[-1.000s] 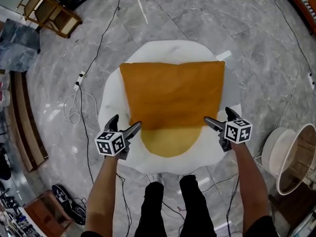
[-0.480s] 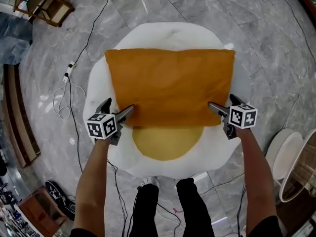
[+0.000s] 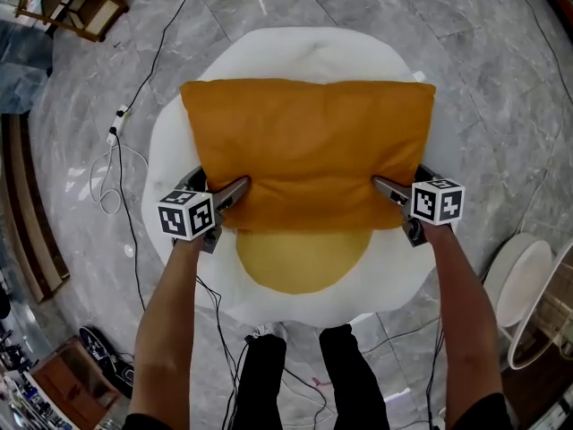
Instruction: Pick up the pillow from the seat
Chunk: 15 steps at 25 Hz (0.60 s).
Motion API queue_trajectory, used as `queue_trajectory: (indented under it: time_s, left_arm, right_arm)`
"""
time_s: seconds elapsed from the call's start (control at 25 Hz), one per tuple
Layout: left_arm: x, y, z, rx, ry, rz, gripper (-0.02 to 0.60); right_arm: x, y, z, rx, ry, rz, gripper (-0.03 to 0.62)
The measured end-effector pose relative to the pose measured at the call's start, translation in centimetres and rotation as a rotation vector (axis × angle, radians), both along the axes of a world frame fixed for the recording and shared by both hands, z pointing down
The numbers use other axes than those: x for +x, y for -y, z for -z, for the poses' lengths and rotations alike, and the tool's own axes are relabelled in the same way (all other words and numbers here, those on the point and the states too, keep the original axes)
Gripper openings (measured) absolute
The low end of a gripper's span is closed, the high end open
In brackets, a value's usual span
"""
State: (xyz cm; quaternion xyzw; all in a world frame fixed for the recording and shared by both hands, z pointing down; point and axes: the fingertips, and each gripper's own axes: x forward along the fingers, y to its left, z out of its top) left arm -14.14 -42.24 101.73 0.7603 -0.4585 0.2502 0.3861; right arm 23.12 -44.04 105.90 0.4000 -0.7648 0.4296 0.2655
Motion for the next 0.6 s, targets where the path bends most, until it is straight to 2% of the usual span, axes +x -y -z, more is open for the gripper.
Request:
queue_trajectory:
  time_s: [0.16,0.28,0.4,0.6]
  left_arm:
    - [1.3,0.0,0.0,-0.006,0.045,-0.031,0.335]
    - [2.1,-0.4,0.4,0.012,0.052,-0.042,0.260]
    - [2.1,-0.8,1.0,0.030,0.045,-0.034,0.235]
    - [2.0,-1.2,2.9,0.053,0.043,-0.009,0.222]
  right_arm:
    - [-0.4,-0.3,0.0,-0.007,-0.063,0.031,0.447]
    - [-0.6,-0.7,0.5,0.006,-0.111,0.057,0.355]
    - [-0.9,-1.1,1.3,0.025,-0.126,0.061,0.291]
    - [-1.1,-1.8,3.9,0.073,-0.151,0.057,0.228]
